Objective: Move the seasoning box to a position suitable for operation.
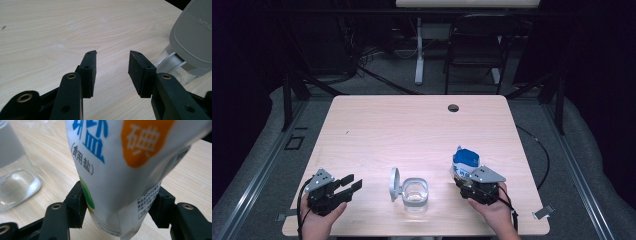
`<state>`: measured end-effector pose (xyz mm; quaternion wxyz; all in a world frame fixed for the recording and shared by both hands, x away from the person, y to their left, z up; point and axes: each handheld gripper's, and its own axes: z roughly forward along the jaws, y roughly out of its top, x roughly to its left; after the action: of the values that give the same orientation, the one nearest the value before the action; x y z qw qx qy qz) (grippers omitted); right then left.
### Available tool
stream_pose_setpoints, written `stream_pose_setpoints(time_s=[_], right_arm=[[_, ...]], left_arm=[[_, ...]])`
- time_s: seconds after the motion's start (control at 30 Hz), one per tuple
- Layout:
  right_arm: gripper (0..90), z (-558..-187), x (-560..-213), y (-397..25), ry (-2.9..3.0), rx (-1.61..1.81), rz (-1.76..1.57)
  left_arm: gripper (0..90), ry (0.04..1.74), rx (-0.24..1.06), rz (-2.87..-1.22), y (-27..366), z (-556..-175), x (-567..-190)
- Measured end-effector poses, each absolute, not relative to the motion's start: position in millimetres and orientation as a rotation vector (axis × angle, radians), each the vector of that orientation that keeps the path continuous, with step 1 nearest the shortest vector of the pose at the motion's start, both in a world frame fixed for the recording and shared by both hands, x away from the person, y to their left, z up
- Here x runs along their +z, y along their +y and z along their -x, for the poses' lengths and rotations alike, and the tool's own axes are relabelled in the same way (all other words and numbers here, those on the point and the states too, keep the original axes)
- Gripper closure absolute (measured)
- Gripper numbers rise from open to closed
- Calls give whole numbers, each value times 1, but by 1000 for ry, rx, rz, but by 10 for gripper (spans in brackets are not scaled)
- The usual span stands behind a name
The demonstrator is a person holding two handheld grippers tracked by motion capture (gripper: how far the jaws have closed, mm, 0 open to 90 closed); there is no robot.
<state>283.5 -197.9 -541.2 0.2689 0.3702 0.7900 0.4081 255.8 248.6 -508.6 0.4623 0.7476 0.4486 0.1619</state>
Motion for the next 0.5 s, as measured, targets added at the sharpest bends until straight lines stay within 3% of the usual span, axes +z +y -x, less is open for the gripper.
stream_pose_setpoints(time_s=[0.5], right_arm=[[399, -273, -530, -185, 2150, 1084, -883]], left_arm=[[587, 1107, 400, -1840, 248, -256, -509]])
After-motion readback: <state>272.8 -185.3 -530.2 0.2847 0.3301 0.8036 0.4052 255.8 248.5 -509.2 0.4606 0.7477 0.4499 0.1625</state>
